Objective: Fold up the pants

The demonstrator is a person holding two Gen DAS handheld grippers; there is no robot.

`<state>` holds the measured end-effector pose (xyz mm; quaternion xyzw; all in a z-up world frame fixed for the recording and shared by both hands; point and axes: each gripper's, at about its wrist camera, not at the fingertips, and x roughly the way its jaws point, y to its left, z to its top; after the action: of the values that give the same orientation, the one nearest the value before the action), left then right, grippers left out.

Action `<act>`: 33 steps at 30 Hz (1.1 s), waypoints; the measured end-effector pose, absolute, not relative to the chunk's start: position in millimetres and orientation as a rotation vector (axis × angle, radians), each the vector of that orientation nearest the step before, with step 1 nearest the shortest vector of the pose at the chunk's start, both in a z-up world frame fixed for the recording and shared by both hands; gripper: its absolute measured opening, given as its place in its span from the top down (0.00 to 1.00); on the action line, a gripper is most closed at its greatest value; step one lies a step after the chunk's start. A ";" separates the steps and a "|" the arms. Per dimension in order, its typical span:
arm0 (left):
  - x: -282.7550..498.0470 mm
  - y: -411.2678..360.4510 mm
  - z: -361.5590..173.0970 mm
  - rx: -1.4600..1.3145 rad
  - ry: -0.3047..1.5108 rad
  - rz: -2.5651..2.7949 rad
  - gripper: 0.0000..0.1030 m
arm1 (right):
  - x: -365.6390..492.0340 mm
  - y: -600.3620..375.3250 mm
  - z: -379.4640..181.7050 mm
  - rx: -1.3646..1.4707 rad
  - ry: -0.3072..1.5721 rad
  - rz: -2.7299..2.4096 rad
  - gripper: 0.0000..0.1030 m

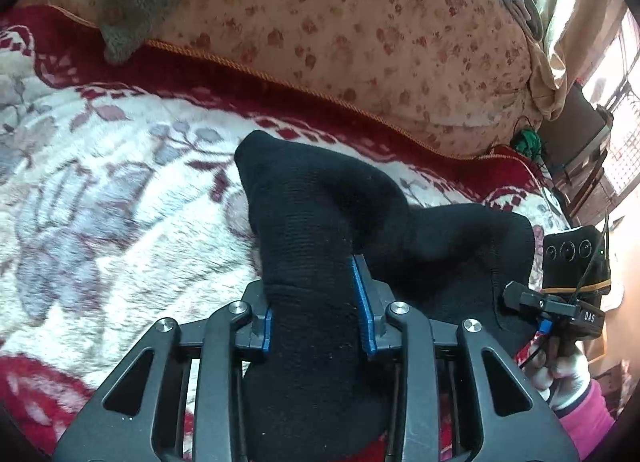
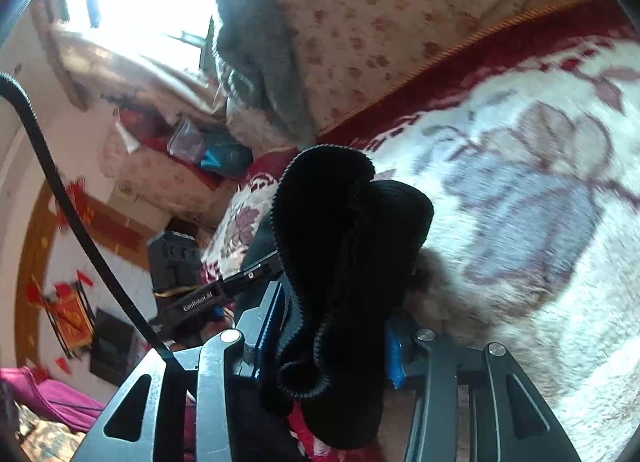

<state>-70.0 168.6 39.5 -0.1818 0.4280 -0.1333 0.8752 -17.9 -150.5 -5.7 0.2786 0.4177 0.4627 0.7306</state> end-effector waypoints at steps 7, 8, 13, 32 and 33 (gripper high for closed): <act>-84.6 214.5 65.8 -0.401 0.824 -0.192 0.71 | -13.8 -108.8 12.0 0.601 0.913 1.093 0.59; -86.9 221.9 68.9 -0.403 0.815 -0.178 0.71 | -11.9 -99.0 15.6 0.596 0.911 1.107 0.59; -97.2 261.8 79.6 -0.408 0.780 -0.097 0.71 | -2.5 -53.6 27.9 0.569 0.915 1.165 0.59; -118.9 364.8 33.8 -0.562 0.828 0.090 0.71 | 33.1 76.3 -8.1 0.512 1.085 1.181 0.59; -119.4 365.2 31.5 -0.568 0.828 0.088 0.69 | 34.0 75.1 -9.2 0.498 1.090 1.161 0.59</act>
<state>-119.4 365.2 31.5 -0.2721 0.3969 0.0421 0.8756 34.0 75.1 -9.2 0.2211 0.4840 0.5156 0.6716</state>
